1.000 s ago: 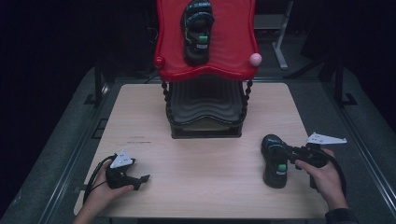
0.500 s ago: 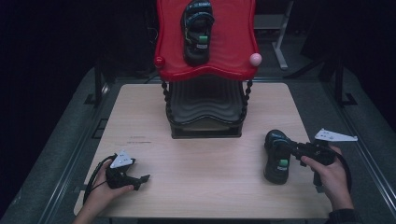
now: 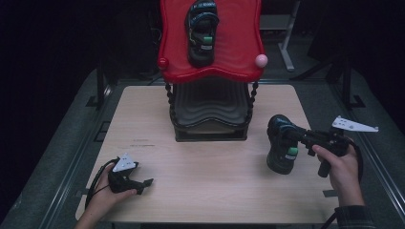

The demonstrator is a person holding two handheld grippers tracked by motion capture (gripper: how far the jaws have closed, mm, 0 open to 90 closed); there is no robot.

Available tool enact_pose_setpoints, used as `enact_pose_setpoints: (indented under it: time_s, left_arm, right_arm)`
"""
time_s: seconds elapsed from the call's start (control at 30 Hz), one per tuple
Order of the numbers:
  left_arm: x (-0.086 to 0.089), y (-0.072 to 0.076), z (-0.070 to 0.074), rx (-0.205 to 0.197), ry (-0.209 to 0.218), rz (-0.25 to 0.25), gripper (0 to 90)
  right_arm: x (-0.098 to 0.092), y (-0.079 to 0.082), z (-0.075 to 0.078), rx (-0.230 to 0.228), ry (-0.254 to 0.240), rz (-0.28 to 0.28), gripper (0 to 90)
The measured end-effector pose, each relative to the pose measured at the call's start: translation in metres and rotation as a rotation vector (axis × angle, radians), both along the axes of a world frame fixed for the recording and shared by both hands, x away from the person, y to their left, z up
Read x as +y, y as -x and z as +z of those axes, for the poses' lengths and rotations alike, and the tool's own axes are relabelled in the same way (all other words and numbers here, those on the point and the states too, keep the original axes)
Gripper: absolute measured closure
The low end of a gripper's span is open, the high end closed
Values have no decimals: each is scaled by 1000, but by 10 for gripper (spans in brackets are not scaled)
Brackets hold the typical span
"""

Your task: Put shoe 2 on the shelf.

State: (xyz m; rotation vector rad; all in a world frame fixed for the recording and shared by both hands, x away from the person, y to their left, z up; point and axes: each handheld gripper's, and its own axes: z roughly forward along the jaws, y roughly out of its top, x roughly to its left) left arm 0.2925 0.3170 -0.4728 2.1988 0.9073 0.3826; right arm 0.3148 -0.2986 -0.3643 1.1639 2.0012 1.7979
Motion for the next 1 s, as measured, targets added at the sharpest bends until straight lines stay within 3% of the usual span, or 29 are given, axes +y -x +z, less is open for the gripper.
enact_pose_setpoints:
  time_s: [0.47,1.0]
  left_arm:
    - [0,0,0,0,2,1,89]
    - [0,0,0,4,-1,-2,89]
  right_arm:
    - [11,-18,70,-115,-32,2,681]
    - [22,-34,149,-235,-35,-13,681]
